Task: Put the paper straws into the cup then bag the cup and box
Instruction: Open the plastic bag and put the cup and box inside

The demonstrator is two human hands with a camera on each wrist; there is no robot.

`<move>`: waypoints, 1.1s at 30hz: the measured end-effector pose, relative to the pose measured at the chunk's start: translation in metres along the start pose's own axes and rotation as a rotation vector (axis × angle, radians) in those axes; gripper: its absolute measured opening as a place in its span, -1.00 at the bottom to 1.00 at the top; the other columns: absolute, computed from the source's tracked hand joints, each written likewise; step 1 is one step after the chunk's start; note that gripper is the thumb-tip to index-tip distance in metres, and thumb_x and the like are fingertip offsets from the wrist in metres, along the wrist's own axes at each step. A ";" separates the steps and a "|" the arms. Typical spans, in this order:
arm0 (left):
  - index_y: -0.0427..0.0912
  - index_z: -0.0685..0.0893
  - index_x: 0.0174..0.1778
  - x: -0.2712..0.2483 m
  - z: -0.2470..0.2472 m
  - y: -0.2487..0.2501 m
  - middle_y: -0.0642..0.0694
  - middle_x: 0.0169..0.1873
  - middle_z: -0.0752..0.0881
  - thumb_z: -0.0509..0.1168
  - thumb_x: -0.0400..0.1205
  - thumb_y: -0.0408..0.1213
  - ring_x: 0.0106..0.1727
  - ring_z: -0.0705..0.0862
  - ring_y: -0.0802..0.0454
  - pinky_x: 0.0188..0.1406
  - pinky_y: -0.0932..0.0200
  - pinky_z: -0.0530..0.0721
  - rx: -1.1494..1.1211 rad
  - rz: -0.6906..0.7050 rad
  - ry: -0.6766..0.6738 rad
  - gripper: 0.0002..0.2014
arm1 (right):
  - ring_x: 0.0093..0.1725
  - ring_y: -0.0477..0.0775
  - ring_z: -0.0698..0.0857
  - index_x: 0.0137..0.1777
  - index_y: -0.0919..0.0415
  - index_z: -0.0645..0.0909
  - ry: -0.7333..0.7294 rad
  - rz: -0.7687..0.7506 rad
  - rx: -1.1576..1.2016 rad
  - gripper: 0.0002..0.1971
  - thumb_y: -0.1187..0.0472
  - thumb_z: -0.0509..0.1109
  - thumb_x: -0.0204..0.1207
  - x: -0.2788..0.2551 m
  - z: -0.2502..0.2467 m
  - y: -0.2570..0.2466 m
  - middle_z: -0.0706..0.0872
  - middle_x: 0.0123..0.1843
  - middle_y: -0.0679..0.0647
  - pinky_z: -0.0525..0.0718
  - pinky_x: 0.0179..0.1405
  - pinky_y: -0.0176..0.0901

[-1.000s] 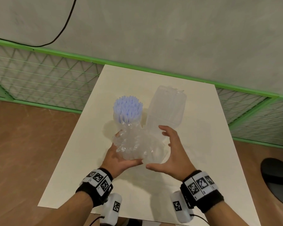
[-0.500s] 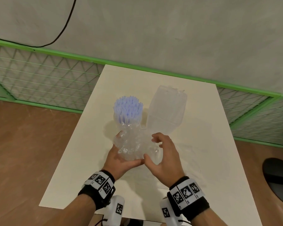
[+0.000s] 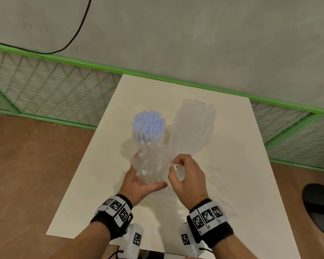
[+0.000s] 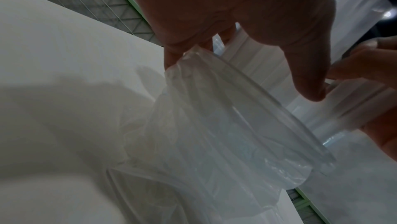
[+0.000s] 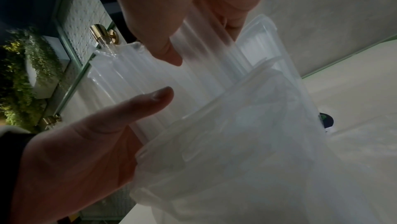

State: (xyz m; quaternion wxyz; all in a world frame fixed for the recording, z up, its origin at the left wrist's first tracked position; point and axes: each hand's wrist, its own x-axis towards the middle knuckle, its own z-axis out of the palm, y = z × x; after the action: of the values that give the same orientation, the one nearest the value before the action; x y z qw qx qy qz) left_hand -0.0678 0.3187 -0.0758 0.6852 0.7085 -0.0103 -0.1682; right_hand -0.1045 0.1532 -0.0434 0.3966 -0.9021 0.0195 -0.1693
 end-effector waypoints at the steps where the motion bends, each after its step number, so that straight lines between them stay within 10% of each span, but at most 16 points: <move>1: -0.01 0.45 0.50 0.000 0.000 0.000 -0.01 0.19 0.77 0.75 0.19 -0.39 0.18 0.75 0.22 0.01 0.53 0.64 0.007 -0.004 0.000 -0.03 | -0.02 -0.14 0.58 0.07 -0.14 0.40 -0.003 -0.002 -0.006 -0.65 0.24 0.43 0.46 0.000 0.000 0.000 0.59 -0.06 -0.20 0.46 -0.02 -0.49; 17: 0.01 0.43 0.52 0.003 0.000 0.004 -0.01 0.24 0.75 0.75 0.19 -0.37 0.26 0.72 0.16 0.12 0.47 0.66 -0.017 -0.011 0.014 -0.01 | -0.27 -0.14 0.64 0.01 0.06 0.60 0.063 -0.093 -0.145 -0.88 0.16 0.49 0.57 0.014 -0.012 0.002 0.69 -0.22 -0.20 0.57 -0.31 -0.33; 25: 0.06 0.43 0.51 0.003 0.001 0.006 0.03 0.24 0.75 0.75 0.19 -0.36 0.25 0.72 0.21 0.15 0.46 0.66 -0.026 -0.024 0.023 -0.01 | 0.19 -0.25 0.58 0.26 0.08 0.60 0.055 -0.077 -0.128 -0.67 0.36 0.45 0.55 0.020 -0.012 0.003 0.66 0.25 -0.06 0.34 0.10 -0.73; 33: 0.05 0.45 0.50 0.005 0.002 0.004 0.05 0.22 0.76 0.77 0.17 -0.31 0.23 0.73 0.23 0.27 0.31 0.67 -0.013 -0.040 0.030 -0.02 | -0.02 -0.12 0.64 0.27 0.04 0.60 0.001 -0.019 -0.162 -0.71 0.25 0.44 0.59 0.031 -0.011 0.008 0.68 0.03 -0.13 0.49 -0.02 -0.38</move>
State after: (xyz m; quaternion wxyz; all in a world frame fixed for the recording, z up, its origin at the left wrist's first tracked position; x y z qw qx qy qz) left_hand -0.0623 0.3157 -0.0734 0.6863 0.7067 0.0153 -0.1712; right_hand -0.0787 0.1347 -0.0328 0.3208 -0.9312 0.0249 -0.1713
